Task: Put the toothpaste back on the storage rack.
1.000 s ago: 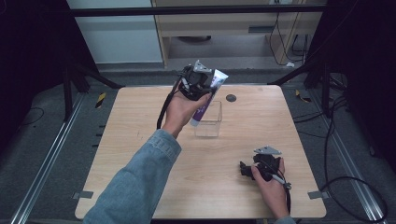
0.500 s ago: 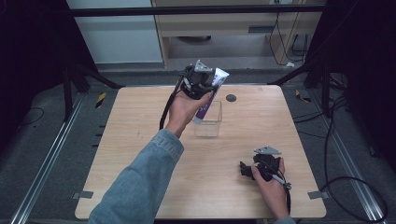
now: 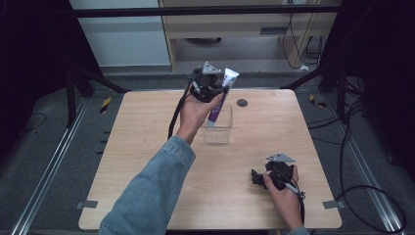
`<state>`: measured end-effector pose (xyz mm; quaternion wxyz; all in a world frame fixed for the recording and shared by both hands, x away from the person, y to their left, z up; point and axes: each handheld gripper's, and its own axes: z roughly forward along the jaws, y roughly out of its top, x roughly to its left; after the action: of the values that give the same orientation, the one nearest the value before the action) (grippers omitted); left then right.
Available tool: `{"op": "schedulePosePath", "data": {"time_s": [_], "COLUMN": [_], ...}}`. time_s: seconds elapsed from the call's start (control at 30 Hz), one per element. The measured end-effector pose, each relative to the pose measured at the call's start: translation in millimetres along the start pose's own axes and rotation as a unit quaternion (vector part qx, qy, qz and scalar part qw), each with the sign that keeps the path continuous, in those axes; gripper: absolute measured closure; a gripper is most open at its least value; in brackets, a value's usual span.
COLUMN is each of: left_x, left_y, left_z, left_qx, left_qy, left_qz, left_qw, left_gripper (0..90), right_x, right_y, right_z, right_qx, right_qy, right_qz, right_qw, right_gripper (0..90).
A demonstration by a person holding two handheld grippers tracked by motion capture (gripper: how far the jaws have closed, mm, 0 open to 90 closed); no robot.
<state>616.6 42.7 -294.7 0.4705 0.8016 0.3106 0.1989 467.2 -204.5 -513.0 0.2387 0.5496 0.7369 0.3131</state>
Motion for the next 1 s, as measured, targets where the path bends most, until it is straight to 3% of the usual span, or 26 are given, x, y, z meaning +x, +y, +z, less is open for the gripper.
{"op": "schedulePosePath", "data": {"time_s": [0.07, 0.27, 0.43, 0.57, 1.0], "left_x": [-1.2, 0.3, 2.6, 6.1, 11.8], "left_y": [-0.6, -3.1, -5.3, -7.9, -18.3], "left_z": [2.5, 8.9, 11.9, 14.6, 25.5], "left_qx": [0.0, -0.011, -0.009, -0.016, -0.033], "left_qy": [0.003, 0.004, 0.001, -0.005, 0.006], "left_qz": [0.007, -0.002, 0.003, -0.013, -0.009], "left_qw": [1.0, 0.9999, 1.0, 0.9998, 0.9994], "left_gripper": [79.1, 79.1, 79.1, 79.1, 79.1], "right_x": [-0.1, 0.2, 0.3, 0.2, 0.3], "right_y": [0.0, 0.0, 0.1, 0.1, 0.1], "right_z": [0.0, -0.3, -0.3, -0.3, -0.3], "right_qx": [0.0, 0.002, 0.001, 0.002, 0.002], "right_qy": [0.0, 0.001, 0.001, 0.001, 0.001], "right_qz": [-0.001, 0.002, 0.003, 0.002, 0.002], "right_qw": [1.0, 1.0, 1.0, 1.0, 1.0], "right_gripper": [0.3, 0.3, 0.3, 0.3, 0.4]}}
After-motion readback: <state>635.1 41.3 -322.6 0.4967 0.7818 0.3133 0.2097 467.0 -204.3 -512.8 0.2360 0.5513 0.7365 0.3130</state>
